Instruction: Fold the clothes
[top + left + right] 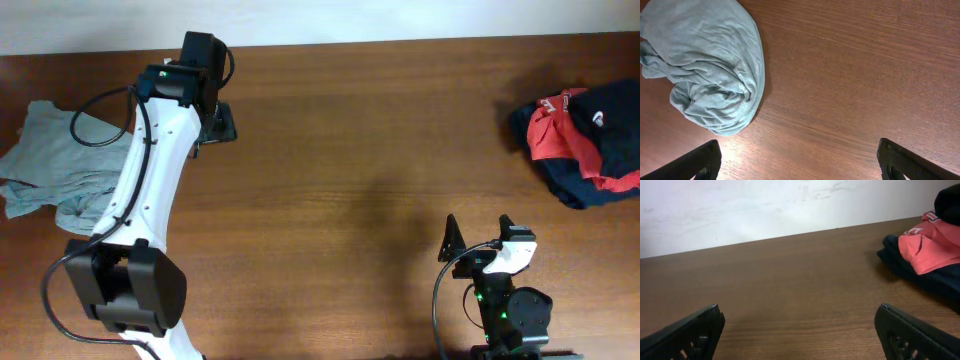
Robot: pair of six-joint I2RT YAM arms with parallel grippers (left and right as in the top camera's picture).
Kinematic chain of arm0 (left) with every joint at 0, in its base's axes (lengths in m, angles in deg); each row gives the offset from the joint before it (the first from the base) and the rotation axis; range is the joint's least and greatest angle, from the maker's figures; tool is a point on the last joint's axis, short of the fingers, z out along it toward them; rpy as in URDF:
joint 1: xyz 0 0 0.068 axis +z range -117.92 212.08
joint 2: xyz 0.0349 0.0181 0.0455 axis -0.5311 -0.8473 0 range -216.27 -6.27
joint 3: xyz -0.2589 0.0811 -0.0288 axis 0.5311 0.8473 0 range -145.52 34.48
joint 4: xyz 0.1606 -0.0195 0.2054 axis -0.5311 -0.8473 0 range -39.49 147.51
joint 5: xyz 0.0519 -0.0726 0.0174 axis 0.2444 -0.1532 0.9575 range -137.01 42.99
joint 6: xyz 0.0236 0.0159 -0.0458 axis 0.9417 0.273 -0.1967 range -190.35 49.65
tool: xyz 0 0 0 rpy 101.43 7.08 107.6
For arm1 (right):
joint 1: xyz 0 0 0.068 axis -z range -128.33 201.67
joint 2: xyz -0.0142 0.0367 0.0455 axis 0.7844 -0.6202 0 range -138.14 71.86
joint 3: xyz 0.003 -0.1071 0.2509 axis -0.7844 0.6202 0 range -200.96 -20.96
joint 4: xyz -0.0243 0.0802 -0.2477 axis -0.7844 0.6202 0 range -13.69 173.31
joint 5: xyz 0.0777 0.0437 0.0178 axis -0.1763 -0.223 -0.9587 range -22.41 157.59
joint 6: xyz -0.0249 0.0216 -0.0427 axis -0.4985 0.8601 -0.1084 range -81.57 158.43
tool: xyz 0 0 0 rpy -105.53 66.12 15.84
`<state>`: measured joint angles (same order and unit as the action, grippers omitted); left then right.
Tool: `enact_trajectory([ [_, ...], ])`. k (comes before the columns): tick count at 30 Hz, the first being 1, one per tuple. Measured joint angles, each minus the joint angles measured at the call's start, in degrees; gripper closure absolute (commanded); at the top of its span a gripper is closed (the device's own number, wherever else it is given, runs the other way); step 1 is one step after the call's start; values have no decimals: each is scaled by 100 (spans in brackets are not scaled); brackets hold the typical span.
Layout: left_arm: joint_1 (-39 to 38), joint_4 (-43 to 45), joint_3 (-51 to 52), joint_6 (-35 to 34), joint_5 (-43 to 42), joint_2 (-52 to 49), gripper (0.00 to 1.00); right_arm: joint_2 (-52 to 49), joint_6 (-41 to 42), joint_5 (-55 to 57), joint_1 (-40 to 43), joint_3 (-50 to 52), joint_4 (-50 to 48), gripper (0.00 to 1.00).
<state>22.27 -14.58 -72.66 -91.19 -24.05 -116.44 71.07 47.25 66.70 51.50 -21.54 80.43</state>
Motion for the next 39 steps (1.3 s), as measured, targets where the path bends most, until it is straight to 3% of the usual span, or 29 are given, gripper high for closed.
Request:
enact_trajectory([
  [13,0,76,0,-2,-72,4,1,0,0,2,0,0,0,1],
  [22,0,2166,601,-7,-870,822,1,0,0,39,0,0,4,1],
  [28,24,3919,2111,-24,-1108,2391,1,0,0,57,-2,0,7,1],
  [39,885,6723,6240,-44,-2059,5134,1,0,0,63,-4,0,9,1],
])
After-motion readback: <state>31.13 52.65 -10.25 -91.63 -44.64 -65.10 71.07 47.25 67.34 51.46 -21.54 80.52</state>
